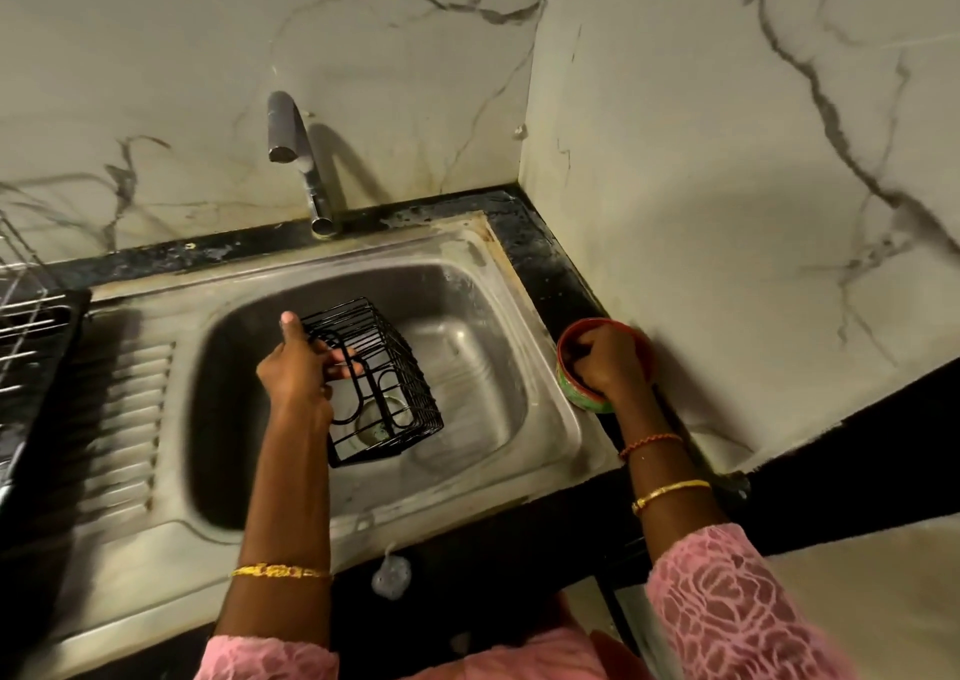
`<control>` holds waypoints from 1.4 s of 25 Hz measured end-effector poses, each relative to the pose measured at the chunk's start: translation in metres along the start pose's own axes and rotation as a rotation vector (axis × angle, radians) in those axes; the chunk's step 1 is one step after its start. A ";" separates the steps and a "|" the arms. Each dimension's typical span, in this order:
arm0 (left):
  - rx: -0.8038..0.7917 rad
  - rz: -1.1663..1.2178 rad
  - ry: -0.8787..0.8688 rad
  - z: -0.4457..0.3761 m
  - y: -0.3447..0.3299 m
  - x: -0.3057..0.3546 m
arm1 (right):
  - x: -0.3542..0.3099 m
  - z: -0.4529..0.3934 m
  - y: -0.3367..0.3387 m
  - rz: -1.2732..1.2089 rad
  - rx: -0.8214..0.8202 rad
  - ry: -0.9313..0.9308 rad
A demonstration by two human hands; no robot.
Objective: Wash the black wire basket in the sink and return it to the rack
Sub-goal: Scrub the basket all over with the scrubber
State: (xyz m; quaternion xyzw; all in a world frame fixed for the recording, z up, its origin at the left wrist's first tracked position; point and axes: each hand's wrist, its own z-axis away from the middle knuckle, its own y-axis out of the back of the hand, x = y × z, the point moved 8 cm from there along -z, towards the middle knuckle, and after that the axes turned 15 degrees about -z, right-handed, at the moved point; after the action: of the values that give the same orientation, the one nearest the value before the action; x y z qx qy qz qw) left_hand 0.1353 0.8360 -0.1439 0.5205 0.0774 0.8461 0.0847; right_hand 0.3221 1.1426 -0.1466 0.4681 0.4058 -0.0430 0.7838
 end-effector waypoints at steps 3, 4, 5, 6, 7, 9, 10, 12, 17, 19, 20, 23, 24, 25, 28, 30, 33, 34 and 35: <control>0.019 0.020 0.016 0.000 0.006 -0.008 | 0.001 -0.002 0.014 -0.037 0.055 0.030; 0.020 0.027 0.019 0.000 0.007 -0.010 | 0.001 -0.001 0.015 -0.030 0.059 0.037; 0.023 0.030 0.021 0.001 0.008 -0.011 | 0.000 0.000 0.012 -0.016 0.046 0.047; 0.021 0.030 0.021 0.001 0.009 -0.012 | -0.001 0.002 0.011 -0.004 0.042 0.049; 0.018 0.029 0.020 0.001 0.009 -0.014 | 0.001 0.002 0.014 -0.026 0.057 0.042; 0.015 0.035 0.008 0.003 0.011 -0.014 | 0.000 0.002 0.030 -0.227 0.133 0.019; 0.010 0.033 0.001 0.003 0.011 -0.014 | 0.000 0.002 0.040 -0.425 0.172 0.004; 0.000 0.032 -0.016 0.005 0.011 -0.013 | -0.006 0.006 0.044 -0.906 0.130 -0.063; -0.039 0.036 -0.079 0.008 0.011 -0.004 | -0.069 0.032 -0.035 -1.744 -0.486 -0.430; -0.082 0.004 -0.102 0.011 0.009 0.001 | -0.088 0.041 -0.060 -1.672 -0.597 -0.441; -0.128 -0.013 -0.112 0.013 0.005 0.004 | -0.098 0.044 -0.070 -1.623 -0.635 -0.399; -0.283 -0.008 -0.129 0.018 -0.005 0.011 | -0.143 0.048 -0.086 -1.505 -0.671 -0.084; -0.340 -0.003 -0.137 0.018 -0.007 0.015 | -0.164 0.051 -0.085 -1.356 -0.633 0.124; -0.387 0.005 -0.138 0.018 -0.008 0.017 | -0.187 0.059 -0.083 -1.131 -0.573 0.362; -0.511 0.101 -0.102 0.013 -0.005 0.021 | -0.226 0.101 -0.105 -0.603 -0.521 0.825; -0.578 0.211 -0.074 0.008 -0.002 0.022 | -0.228 0.118 -0.120 -0.396 -0.436 0.943; -0.684 0.313 -0.046 0.009 0.004 0.021 | -0.249 0.109 -0.122 -0.302 -0.313 0.962; -0.720 0.338 -0.038 0.013 0.004 0.022 | -0.263 0.099 -0.122 -0.282 -0.301 0.940; -0.733 0.365 -0.036 0.014 0.003 0.022 | -0.276 0.089 -0.122 -0.272 -0.317 0.910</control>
State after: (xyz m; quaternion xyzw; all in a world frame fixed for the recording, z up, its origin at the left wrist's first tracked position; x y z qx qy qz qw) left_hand 0.1378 0.8382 -0.1183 0.4759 -0.3242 0.8095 0.1144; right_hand 0.1363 0.9198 -0.0249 0.2573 0.7656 0.1257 0.5761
